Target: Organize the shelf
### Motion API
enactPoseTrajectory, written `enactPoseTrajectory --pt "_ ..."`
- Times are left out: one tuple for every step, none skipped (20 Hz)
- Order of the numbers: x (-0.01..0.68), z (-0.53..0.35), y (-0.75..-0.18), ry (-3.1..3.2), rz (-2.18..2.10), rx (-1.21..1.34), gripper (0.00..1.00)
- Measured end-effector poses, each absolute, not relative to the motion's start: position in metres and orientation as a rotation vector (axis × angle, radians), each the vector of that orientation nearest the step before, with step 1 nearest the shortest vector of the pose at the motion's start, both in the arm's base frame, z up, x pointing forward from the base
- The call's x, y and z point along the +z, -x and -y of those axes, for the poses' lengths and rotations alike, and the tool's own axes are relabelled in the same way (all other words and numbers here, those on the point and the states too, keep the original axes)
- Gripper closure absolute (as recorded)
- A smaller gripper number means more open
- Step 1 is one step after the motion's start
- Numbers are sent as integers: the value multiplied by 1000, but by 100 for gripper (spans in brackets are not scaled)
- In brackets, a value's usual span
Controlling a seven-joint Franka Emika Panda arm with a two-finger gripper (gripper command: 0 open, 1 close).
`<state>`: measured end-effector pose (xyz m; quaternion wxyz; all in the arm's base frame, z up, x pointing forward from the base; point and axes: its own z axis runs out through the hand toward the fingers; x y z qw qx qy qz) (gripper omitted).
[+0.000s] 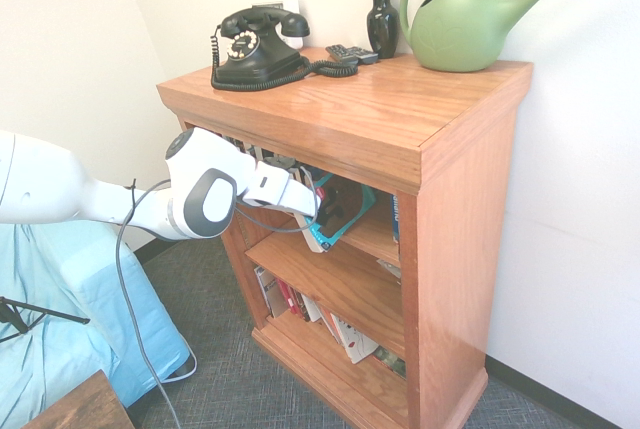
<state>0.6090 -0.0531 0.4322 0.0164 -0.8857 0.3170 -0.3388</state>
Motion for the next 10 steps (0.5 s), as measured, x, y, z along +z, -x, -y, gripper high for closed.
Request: enactPoseTrajectory --pt "432 52 -610 2748 -994 -1054 100" --pt "432 52 -611 2752 -991 -1059 100" --pt "432 52 -611 2747 -1001 -1061 100" --pt "431 51 -611 2747 -1003 -1062 100" --pt "431 51 -611 2743 -1009 -1063 100" --pt "431 50 -612 2742 -1012 -1063 100" --pt "431 50 -612 2742 -1013 -1065 100" --pt "431 50 -612 2742 -1015 -1068 100" --pt "431 49 -612 2739 -1017 -1069 0" --pt "431 49 -612 2739 -1018 -1069 0"
